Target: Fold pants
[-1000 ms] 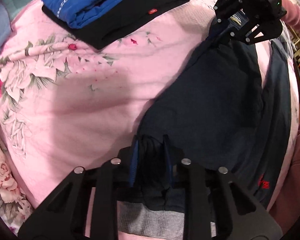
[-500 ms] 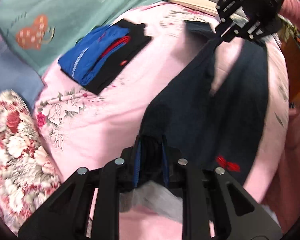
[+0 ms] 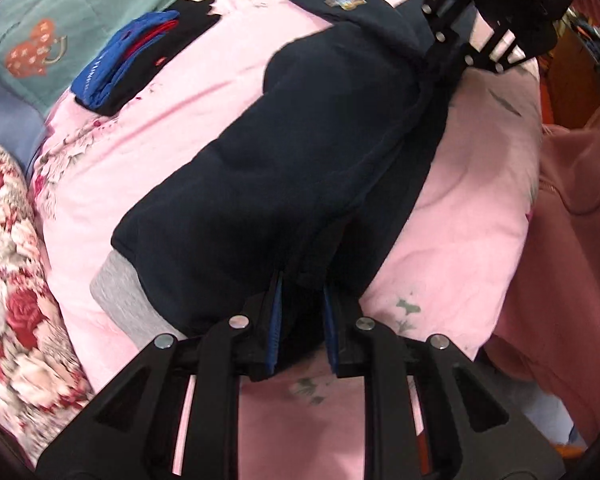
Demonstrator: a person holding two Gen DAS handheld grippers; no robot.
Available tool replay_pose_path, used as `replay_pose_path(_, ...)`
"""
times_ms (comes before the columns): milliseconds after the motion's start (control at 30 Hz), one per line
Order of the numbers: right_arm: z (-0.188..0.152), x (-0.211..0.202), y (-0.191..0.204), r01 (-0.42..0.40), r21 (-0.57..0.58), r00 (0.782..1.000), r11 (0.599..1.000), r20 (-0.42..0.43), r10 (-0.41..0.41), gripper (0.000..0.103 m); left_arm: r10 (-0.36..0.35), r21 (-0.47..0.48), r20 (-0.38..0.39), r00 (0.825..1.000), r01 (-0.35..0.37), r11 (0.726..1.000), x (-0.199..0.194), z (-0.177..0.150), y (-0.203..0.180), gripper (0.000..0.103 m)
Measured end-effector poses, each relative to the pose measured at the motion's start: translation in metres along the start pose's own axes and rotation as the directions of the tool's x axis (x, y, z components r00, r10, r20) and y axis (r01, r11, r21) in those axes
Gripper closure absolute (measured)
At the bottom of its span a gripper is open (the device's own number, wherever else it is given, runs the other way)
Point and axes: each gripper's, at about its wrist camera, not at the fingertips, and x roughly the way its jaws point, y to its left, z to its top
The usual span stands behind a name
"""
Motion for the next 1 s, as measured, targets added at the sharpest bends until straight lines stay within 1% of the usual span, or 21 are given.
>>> replay_pose_path(67, 0.003, -0.010, 0.002, 0.005, -0.016, 1.000, 1.000, -0.002, -0.005, 0.091, 0.006, -0.026, 0.019, 1.000, -0.005, 1.000, -0.006, -0.003, 0.002, 0.084)
replay_pose_path(100, 0.004, -0.016, 0.000, -0.004, -0.016, 1.000, 1.000, 0.014, 0.004, 0.085, 0.008, -0.031, 0.030, 1.000, -0.007, 0.999, -0.012, -0.002, 0.000, 0.081)
replay_pose_path(167, 0.013, -0.036, -0.007, -0.075, 0.045, 0.991, 0.996, 0.117, 0.070, 0.074, 0.006, -0.049, 0.080, 0.997, -0.002, 0.999, -0.032, -0.005, 0.001, 0.078)
replay_pose_path(200, 0.017, -0.041, -0.008, -0.104, 0.076, 0.983, 0.992, 0.159, 0.091, 0.066, 0.005, -0.076, 0.130, 0.991, 0.004, 0.997, -0.050, -0.008, 0.006, 0.077)
replay_pose_path(233, 0.023, -0.046, -0.011, -0.133, 0.105, 0.972, 0.985, 0.209, 0.109, 0.065, 0.016, -0.097, 0.164, 0.986, 0.000, 0.995, -0.062, -0.012, 0.009, 0.074)
replay_pose_path(267, 0.033, -0.048, -0.013, -0.156, 0.125, 0.957, 0.980, 0.265, 0.118, 0.065, 0.033, -0.121, 0.190, 0.981, -0.010, 0.993, -0.071, -0.014, 0.013, 0.065)
replay_pose_path(300, 0.043, -0.046, -0.013, -0.170, 0.126, 0.946, 0.977, 0.299, 0.126, 0.064, 0.069, -0.171, 0.220, 0.973, -0.031, 0.985, -0.080, -0.017, 0.023, 0.055)
replay_pose_path(367, 0.063, -0.038, -0.008, -0.174, 0.105, 0.930, 0.979, 0.344, 0.128, 0.064, 0.110, -0.249, 0.238, 0.965, -0.049, 0.967, -0.085, -0.021, 0.039, 0.053)
replay_pose_path(400, 0.074, -0.031, -0.004, -0.165, 0.079, 0.925, 0.983, 0.358, 0.126, 0.065, 0.132, -0.316, 0.220, 0.967, -0.057, 0.947, -0.080, -0.023, 0.055, 0.053)
replay_pose_path(467, 0.090, -0.019, 0.005, -0.158, 0.048, 0.921, 0.986, 0.367, 0.129, 0.064, 0.137, -0.419, 0.146, 0.980, -0.064, 0.906, -0.060, -0.028, 0.079, 0.056)
replay_pose_path(533, 0.107, 0.001, 0.008, -0.159, 0.044, 0.931, 0.986, 0.338, 0.136, 0.065, 0.112, -0.477, 0.089, 0.990, -0.057, 0.877, -0.043, -0.037, 0.092, 0.059)
replay_pose_path(567, 0.110, 0.008, 0.009, -0.162, 0.044, 0.937, 0.986, 0.321, 0.139, 0.065, 0.072, -0.514, 0.065, 0.995, -0.028, 0.857, -0.031, -0.042, 0.100, 0.059)
replay_pose_path(667, 0.119, 0.032, 0.005, -0.177, 0.048, 0.953, 0.983, 0.259, 0.159, 0.066, -0.013, -0.585, 0.057, 0.998, 0.044, 0.809, -0.014, -0.051, 0.115, 0.055)
replay_pose_path(700, 0.119, 0.037, 0.002, -0.186, 0.060, 0.954, 0.981, 0.249, 0.165, 0.083, -0.041, -0.608, 0.070, 0.997, 0.076, 0.790, -0.009, -0.053, 0.119, 0.055)
replay_pose_path(733, 0.121, 0.040, -0.003, -0.240, 0.082, 0.948, 0.967, 0.236, 0.215, 0.094, -0.061, -0.623, 0.091, 0.994, 0.105, 0.775, -0.006, -0.053, 0.123, 0.055)
replay_pose_path(767, 0.121, 0.039, -0.008, -0.271, 0.106, 0.941, 0.957, 0.239, 0.240, 0.094, -0.076, -0.633, 0.112, 0.991, 0.130, 0.764, -0.007, -0.054, 0.124, 0.059)
replay_pose_path(833, 0.121, 0.031, -0.013, -0.272, 0.115, 0.938, 0.956, 0.254, 0.236, 0.095, -0.122, -0.648, 0.167, 0.978, 0.202, 0.735, -0.011, -0.058, 0.127, 0.074)
replay_pose_path(900, 0.121, 0.015, -0.015, -0.273, 0.122, 0.930, 0.954, 0.287, 0.230, 0.095, -0.138, -0.649, 0.215, 0.967, 0.246, 0.720, -0.023, -0.060, 0.122, 0.092)
replay_pose_path(933, 0.119, 0.007, -0.014, -0.279, 0.124, 0.925, 0.952, 0.302, 0.232, 0.095, -0.140, -0.644, 0.236, 0.962, 0.263, 0.718, -0.029, -0.061, 0.120, 0.096)
replay_pose_path(967, 0.119, -0.003, -0.010, -0.285, 0.116, 0.918, 0.951, 0.319, 0.236, 0.095, -0.135, -0.640, 0.259, 0.957, 0.274, 0.717, -0.037, -0.062, 0.119, 0.097)
replay_pose_path(1000, 0.119, -0.008, -0.005, -0.275, 0.103, 0.918, 0.956, 0.323, 0.229, 0.095, -0.121, -0.635, 0.272, 0.955, 0.273, 0.722, -0.044, -0.063, 0.116, 0.097)
